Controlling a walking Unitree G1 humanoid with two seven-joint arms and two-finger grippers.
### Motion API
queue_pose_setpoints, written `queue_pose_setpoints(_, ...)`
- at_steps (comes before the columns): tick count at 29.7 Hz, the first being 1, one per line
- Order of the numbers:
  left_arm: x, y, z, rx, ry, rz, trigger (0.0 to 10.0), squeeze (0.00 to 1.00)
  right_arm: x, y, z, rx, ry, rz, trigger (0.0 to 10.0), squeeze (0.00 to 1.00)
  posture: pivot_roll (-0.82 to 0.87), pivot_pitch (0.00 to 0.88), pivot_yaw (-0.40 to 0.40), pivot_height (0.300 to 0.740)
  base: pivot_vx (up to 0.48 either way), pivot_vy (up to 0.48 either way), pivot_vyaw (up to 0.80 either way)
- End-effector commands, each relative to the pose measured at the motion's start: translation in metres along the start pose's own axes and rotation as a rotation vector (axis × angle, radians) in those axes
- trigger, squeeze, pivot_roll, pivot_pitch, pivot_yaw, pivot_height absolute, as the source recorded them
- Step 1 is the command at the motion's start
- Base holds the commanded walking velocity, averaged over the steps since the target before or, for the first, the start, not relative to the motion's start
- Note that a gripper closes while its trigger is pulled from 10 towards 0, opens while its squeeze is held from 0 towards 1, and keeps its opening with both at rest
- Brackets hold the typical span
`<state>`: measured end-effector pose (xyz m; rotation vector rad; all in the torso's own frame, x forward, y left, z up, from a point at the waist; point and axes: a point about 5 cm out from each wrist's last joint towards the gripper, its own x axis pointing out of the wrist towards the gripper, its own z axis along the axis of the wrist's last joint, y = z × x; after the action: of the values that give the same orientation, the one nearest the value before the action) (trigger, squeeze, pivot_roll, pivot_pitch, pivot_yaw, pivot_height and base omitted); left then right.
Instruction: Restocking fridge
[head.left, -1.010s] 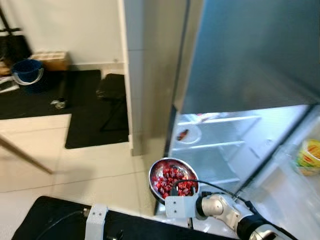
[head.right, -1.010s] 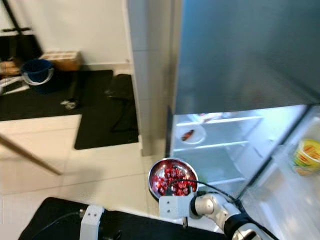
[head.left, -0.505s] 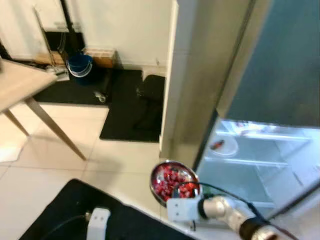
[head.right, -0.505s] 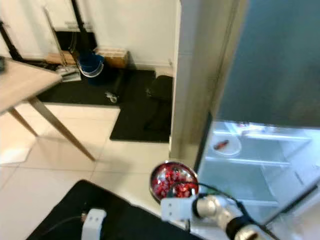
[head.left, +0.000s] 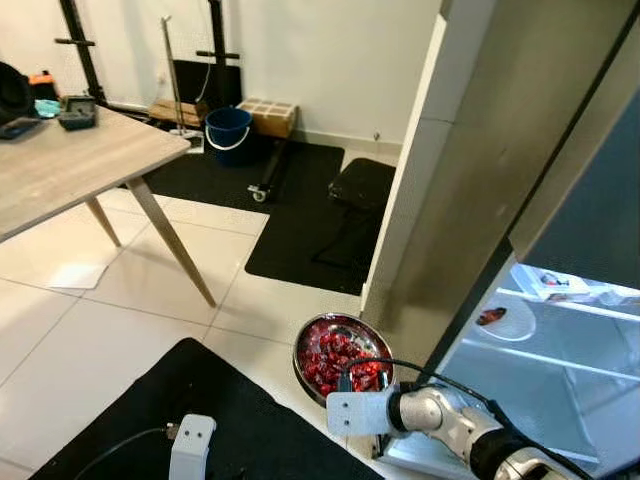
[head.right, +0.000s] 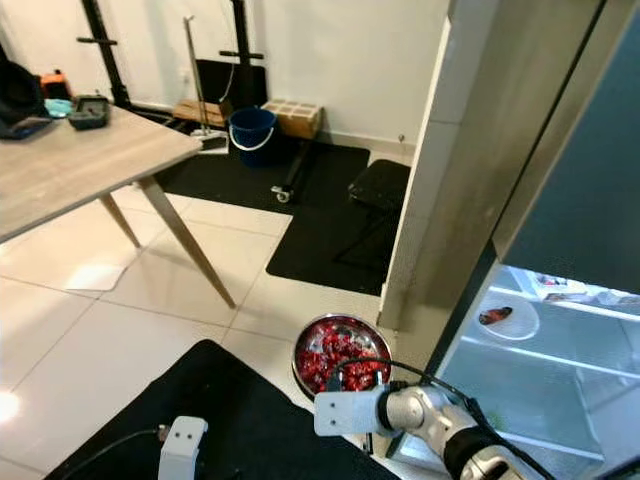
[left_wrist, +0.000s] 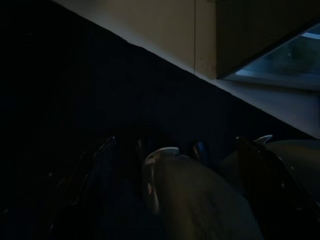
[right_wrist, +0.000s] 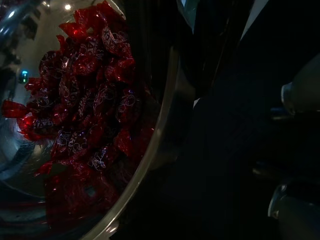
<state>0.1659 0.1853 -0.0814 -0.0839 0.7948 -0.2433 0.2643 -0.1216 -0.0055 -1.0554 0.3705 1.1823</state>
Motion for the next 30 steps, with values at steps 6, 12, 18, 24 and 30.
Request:
queue_pose_setpoints(6, 0.0, -0.004, -0.004, -0.011, 0.014, -0.014, 10.0, 0.0, -0.004, -0.002, -0.007, 0.009, 0.026, -0.009, 10.0, 0.0, -0.05, 0.0, -0.056, 0.74, 0.0, -0.436, 0.0)
queue_pose_setpoints(12, 0.001, -0.002, -0.003, -0.015, 0.012, 0.01, 10.0, 0.0, -0.006, 0.0, -0.008, 0.016, 0.023, -0.003, 10.0, 0.0, -0.05, 0.0, -0.056, 0.74, 0.0, 0.0, 0.0)
queue_pose_setpoints(18, 0.0, -0.002, -0.003, -0.016, 0.01, 0.002, 10.0, 0.0, -0.013, 0.016, 0.006, 0.012, -0.178, 0.166, 10.0, 0.0, -0.05, 0.0, -0.056, 0.74, 0.0, 0.0, 0.0)
queue_pose_setpoints(24, 0.0, -0.002, -0.003, -0.016, 0.009, 0.002, 10.0, 0.0, -0.017, 0.019, 0.006, -0.015, -0.19, 0.214, 10.0, 0.0, -0.05, 0.0, -0.056, 0.74, 0.0, 0.0, 0.0)
queue_pose_setpoints(30, 0.0, -0.002, -0.003, -0.012, 0.009, 0.006, 10.0, 0.0, -0.025, 0.015, -0.003, -0.068, -0.135, 0.221, 10.0, 0.0, -0.05, 0.0, -0.056, 0.74, 0.0, 0.0, 0.0)
